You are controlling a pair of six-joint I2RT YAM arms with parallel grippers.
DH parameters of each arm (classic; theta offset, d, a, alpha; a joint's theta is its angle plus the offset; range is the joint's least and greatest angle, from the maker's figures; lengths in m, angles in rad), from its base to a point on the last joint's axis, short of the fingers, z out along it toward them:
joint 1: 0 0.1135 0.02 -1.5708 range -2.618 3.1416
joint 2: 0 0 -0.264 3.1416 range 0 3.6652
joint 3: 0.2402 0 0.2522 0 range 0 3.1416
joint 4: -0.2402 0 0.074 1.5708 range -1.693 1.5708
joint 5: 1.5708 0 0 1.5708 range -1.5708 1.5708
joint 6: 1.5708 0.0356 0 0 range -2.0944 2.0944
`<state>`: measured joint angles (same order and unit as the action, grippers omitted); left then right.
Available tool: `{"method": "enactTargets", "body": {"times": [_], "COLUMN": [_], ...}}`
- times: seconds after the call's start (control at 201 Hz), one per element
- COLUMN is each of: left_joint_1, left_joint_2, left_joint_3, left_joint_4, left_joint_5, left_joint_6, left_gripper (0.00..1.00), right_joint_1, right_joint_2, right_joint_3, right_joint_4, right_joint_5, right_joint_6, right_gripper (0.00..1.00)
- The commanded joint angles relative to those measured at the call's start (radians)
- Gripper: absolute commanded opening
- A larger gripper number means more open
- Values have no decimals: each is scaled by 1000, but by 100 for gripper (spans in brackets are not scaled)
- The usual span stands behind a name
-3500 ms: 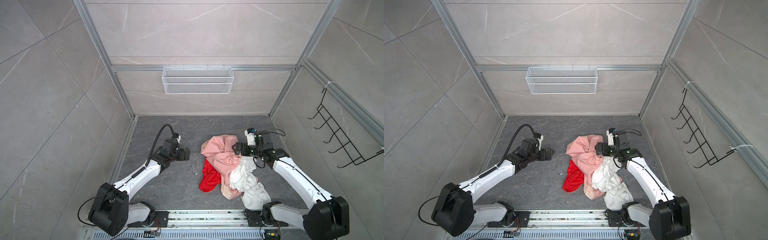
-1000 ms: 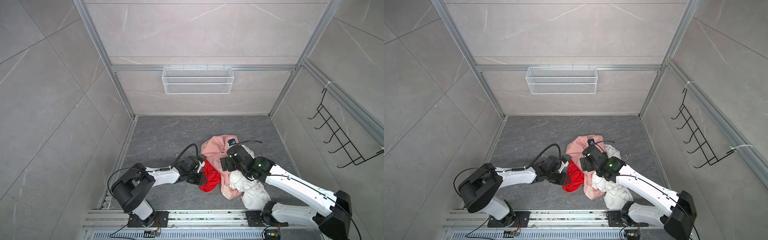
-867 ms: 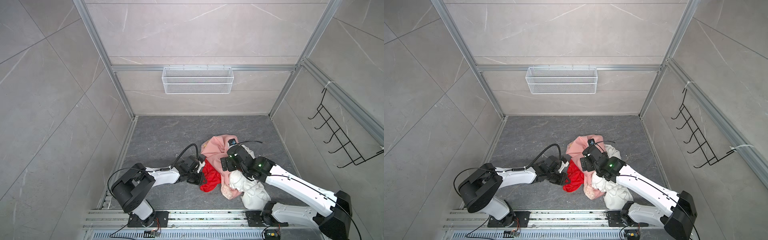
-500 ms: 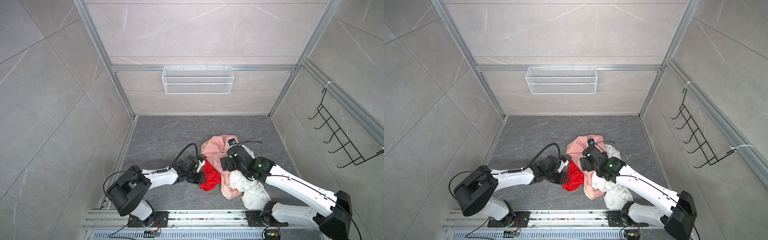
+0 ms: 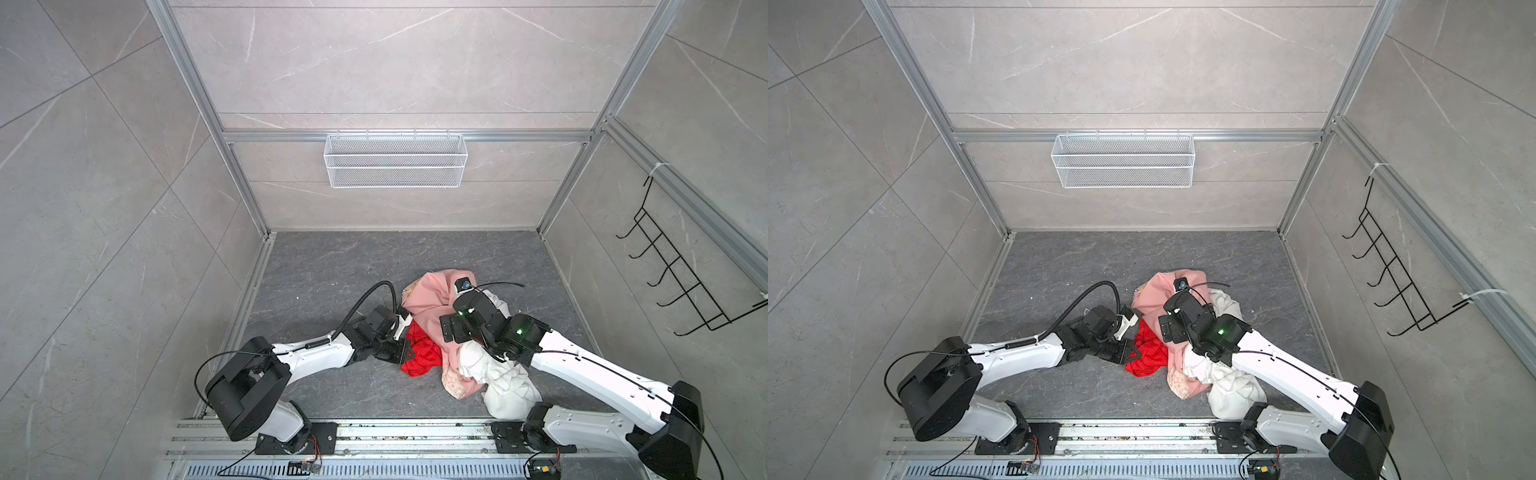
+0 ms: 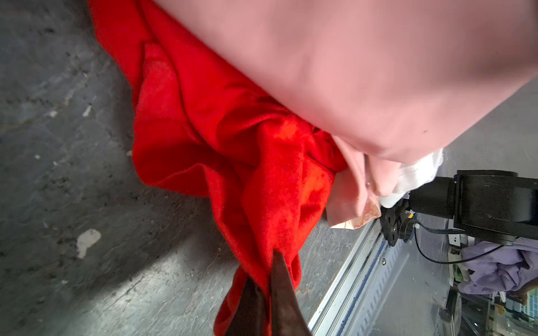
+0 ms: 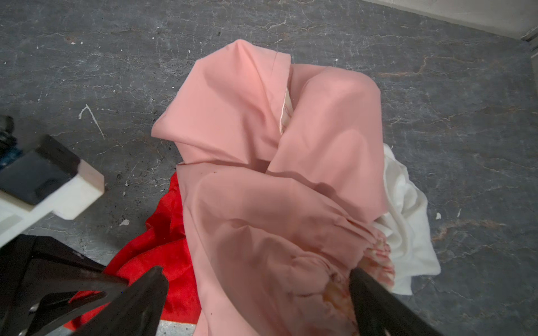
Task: Pick out a specific cloth from the pile
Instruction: 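Lower the left gripper onto the red cloth edge and close it, then lift the red cloth with the left gripper while the right gripper holds the pink garment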
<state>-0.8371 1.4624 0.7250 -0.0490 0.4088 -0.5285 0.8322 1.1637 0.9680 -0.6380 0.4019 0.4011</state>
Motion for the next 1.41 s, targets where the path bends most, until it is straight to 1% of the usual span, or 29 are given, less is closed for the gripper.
{"method": "enactTargets", "body": {"times": [0.0,0.612,1.095,1.404], "left_joint_1": [-2,-2,-3,-2], "left_joint_2": [-54,-111,-157,-199], "left_joint_3": [58,222,280,292], "left_joint_4": [-36,-109,-134,-137], "left_joint_5": [-20,-53,-68,-77], "left_joint_6": [48,67,74,79], "left_gripper": [0,0,0,0], "right_joint_1": [6,7,7,7], "right_joint_2": [-9,-18,-30,-28], "right_joint_3": [0,-15,-32,-26], "right_joint_4": [-1,3,3,1], "right_joint_5": [27,45,66,69], "right_joint_6": [9,12,18,19], "right_gripper": [100,100,100,100]}}
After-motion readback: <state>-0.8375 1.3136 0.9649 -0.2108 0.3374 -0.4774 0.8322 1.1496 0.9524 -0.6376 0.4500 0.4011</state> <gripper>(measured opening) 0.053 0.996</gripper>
